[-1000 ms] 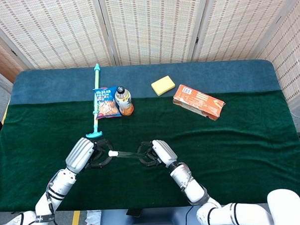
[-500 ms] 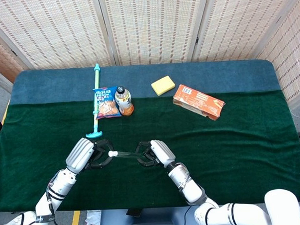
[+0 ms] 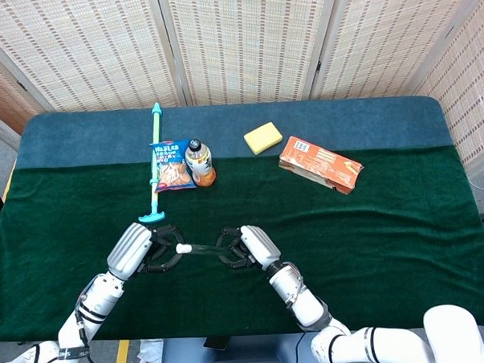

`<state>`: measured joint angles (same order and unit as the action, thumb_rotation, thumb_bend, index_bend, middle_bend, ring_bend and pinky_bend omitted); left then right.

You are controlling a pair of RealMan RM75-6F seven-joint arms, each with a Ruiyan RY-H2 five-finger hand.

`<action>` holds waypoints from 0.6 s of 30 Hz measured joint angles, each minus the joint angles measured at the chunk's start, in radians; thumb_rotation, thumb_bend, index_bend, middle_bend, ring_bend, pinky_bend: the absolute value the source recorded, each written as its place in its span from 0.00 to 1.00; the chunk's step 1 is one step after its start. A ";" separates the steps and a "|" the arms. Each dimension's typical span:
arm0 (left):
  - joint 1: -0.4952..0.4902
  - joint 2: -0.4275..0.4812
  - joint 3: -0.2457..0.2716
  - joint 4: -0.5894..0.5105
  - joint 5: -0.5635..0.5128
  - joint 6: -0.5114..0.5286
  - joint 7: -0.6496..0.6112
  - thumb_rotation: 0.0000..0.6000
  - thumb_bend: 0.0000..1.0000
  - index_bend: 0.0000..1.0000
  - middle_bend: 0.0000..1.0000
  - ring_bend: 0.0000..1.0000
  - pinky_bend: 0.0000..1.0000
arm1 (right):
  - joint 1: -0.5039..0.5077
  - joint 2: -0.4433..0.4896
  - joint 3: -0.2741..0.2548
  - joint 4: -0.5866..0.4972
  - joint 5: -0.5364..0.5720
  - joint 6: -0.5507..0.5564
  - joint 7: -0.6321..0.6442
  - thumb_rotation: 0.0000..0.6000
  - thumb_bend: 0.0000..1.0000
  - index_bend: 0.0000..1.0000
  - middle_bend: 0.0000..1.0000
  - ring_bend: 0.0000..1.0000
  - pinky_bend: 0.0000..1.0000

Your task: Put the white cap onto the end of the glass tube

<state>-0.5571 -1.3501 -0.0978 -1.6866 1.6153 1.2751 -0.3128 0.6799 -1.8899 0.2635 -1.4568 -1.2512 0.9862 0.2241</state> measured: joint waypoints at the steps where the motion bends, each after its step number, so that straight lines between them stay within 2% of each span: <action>1: 0.000 0.000 0.000 0.000 -0.002 0.000 -0.005 1.00 0.60 0.67 0.98 0.90 0.83 | 0.001 -0.001 0.000 0.002 -0.003 -0.001 0.005 1.00 0.61 0.87 0.96 1.00 1.00; 18: -0.002 -0.006 0.004 0.002 -0.008 -0.005 -0.015 1.00 0.60 0.67 0.98 0.90 0.83 | 0.004 -0.023 0.004 0.010 -0.016 0.015 0.016 1.00 0.61 0.88 0.96 1.00 1.00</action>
<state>-0.5592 -1.3563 -0.0936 -1.6843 1.6070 1.2699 -0.3280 0.6835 -1.9133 0.2679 -1.4472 -1.2676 1.0016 0.2400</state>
